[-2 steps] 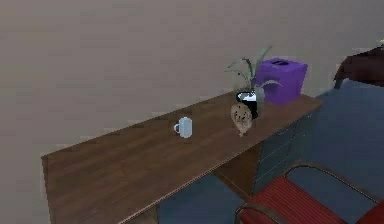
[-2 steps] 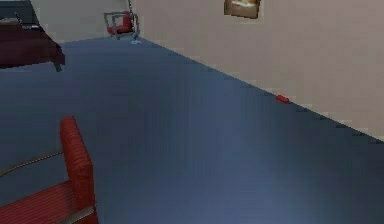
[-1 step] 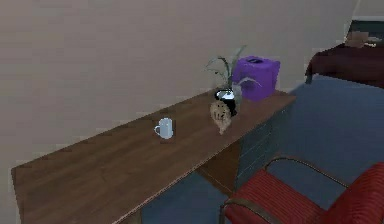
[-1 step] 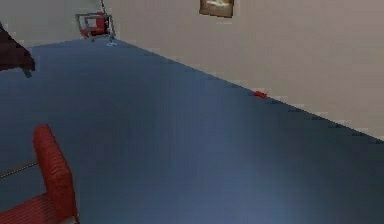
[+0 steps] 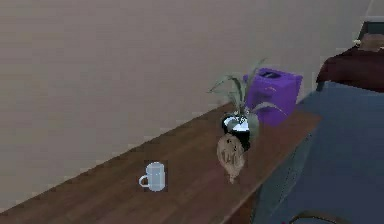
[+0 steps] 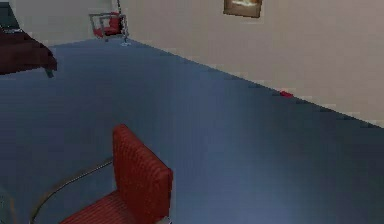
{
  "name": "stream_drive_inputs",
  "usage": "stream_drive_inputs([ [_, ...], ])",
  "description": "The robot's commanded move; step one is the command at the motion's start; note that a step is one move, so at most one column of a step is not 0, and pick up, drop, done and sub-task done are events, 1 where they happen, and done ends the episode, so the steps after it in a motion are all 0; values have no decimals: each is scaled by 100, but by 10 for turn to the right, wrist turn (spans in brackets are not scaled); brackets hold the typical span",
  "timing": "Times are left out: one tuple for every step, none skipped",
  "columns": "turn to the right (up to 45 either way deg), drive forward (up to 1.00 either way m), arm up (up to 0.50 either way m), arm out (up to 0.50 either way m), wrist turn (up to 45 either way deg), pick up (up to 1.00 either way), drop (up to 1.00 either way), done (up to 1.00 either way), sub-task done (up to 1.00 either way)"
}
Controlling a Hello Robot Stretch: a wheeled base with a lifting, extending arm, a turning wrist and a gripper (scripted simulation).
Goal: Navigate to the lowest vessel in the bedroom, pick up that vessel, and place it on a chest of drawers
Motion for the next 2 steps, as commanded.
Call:
stream_drive_inputs([
  [-450,0,0,0,0,0,0,0,0],
  [-450,0,0,0,0,0,0,0,0],
])
